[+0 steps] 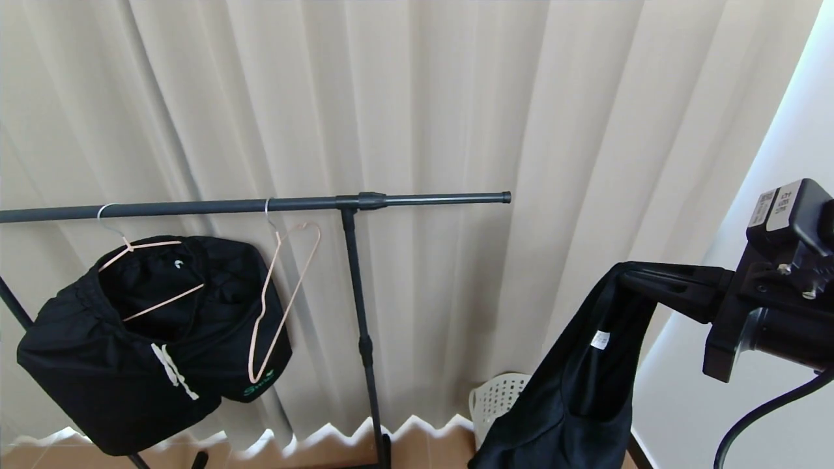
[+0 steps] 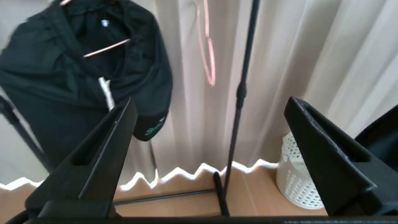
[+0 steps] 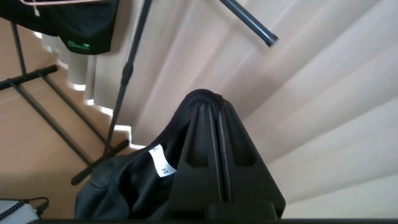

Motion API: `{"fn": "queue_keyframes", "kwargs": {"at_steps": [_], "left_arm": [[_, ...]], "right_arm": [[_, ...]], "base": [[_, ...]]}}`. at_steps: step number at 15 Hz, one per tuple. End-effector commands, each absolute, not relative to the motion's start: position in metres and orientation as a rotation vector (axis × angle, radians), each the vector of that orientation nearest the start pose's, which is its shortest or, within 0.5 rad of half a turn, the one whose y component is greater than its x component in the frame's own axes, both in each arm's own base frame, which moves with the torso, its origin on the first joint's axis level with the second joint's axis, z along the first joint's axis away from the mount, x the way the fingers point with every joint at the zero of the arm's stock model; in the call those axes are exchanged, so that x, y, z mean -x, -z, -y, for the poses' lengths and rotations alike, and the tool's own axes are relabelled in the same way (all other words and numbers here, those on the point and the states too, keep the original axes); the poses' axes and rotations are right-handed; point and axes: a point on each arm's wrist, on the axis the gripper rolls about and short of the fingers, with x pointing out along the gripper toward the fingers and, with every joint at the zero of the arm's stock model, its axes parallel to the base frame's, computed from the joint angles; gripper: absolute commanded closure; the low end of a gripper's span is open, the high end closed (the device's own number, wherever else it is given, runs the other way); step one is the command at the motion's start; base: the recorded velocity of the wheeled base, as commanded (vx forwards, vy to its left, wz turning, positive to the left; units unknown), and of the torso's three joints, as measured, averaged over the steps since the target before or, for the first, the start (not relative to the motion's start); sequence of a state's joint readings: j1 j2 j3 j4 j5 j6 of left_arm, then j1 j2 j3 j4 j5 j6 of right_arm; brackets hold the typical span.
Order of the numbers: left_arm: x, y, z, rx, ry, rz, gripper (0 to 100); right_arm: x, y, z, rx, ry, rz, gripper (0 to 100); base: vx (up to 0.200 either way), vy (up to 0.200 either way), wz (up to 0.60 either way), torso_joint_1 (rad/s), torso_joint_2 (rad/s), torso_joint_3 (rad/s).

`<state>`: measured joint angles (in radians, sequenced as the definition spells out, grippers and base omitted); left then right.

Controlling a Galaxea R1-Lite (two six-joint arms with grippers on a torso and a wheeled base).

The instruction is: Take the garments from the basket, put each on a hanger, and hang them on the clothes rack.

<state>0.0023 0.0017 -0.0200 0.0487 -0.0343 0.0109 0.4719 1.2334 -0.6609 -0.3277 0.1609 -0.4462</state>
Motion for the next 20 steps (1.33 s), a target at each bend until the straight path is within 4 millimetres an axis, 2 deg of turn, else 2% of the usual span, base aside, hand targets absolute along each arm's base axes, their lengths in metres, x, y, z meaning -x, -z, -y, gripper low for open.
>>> {"fn": "queue_keyframes", "kwargs": {"at_steps": [1, 6, 13, 19, 20], "left_arm": [[0.0243, -0.076, 0.0009, -0.01, 0.032, -0.031, 0], [0.0243, -0.076, 0.0009, -0.009, 0.032, -0.031, 0], [0.0243, -0.076, 0.0008, -0.009, 0.031, -0.031, 0], [0.0243, -0.076, 0.0008, -0.004, 0.031, -0.031, 0], [0.0243, -0.076, 0.0008, -0.003, 0.031, -0.031, 0]], "right_arm": [[-0.1659, -0.2262, -0.0889, 0.468, -0.676, -0.105, 100], [-0.1656, -0.2265, -0.0887, 0.468, -0.676, -0.103, 100], [-0.1652, -0.2264, -0.0885, 0.468, -0.676, -0.103, 100], [-0.1659, -0.2258, -0.0888, 0.468, -0.677, -0.106, 100], [-0.1662, -0.2255, -0.089, 0.469, -0.677, -0.108, 100]], "base": [[0.0, 0.2, 0.0, 0.012, 0.0, 0.002], [0.0, 0.2, 0.0, 0.001, 0.0, 0.0], [-0.2, 0.0, 0.0, -0.003, 0.01, 0.001], [0.0, 0.2, 0.0, -0.001, 0.0, 0.006], [-0.2, 0.2, 0.0, 0.017, 0.0, -0.002]]}}
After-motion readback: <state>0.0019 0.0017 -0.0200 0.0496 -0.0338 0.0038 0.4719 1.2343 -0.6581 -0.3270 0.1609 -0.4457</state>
